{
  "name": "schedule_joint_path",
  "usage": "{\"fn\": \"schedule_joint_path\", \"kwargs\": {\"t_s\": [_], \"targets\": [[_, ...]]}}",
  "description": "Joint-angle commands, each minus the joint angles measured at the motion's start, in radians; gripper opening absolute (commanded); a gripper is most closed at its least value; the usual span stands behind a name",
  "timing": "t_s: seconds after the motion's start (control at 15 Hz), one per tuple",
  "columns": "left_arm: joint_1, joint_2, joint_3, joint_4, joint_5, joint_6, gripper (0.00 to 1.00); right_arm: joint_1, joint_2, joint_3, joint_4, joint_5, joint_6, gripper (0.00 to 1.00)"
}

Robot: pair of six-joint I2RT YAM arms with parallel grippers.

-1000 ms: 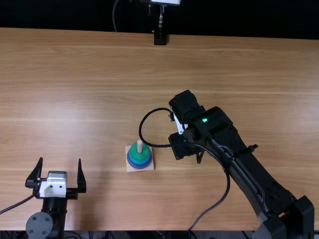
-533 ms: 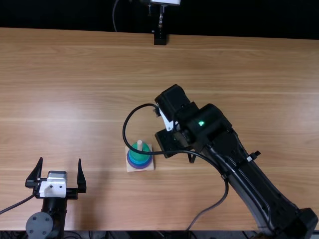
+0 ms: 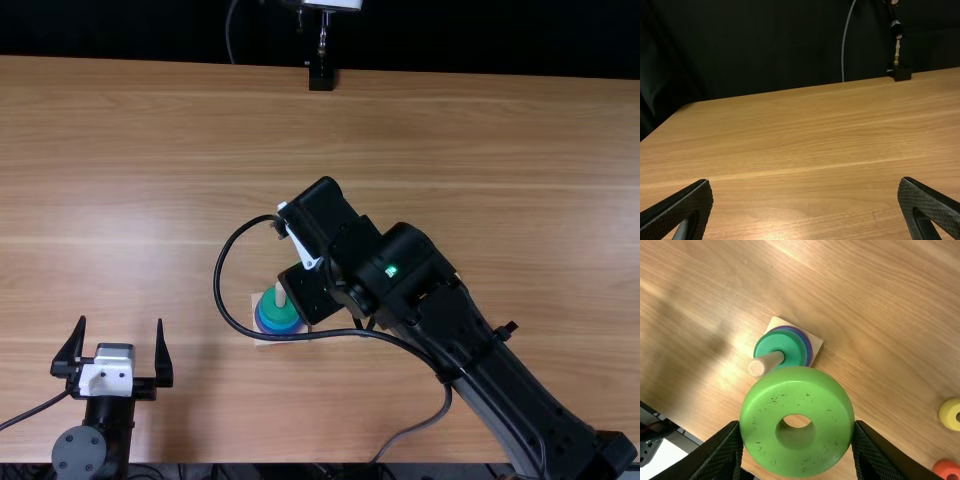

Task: Build the Hanoi tower: stack the rings onto the peg from bottom to top in this color order: purple, dark blue, light blue, dark green, light green, yellow, orange.

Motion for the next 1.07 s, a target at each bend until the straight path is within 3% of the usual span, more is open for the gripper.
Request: {"fn": "schedule_joint_path", "kwargs": {"t_s": [0.0,1.0], "targets": [[-0.001,-0.011,-0.022,-0.005,-0.001,0.004,1.00,0.011,0.010,0.029,0.004,0.002,0.005,0.00],[-0.001,-0.011,-0.022,-0.005,-0.001,0.004,1.00,0.046,0.063,0.024,0.065,-0.004,0.007,0.00]]}}
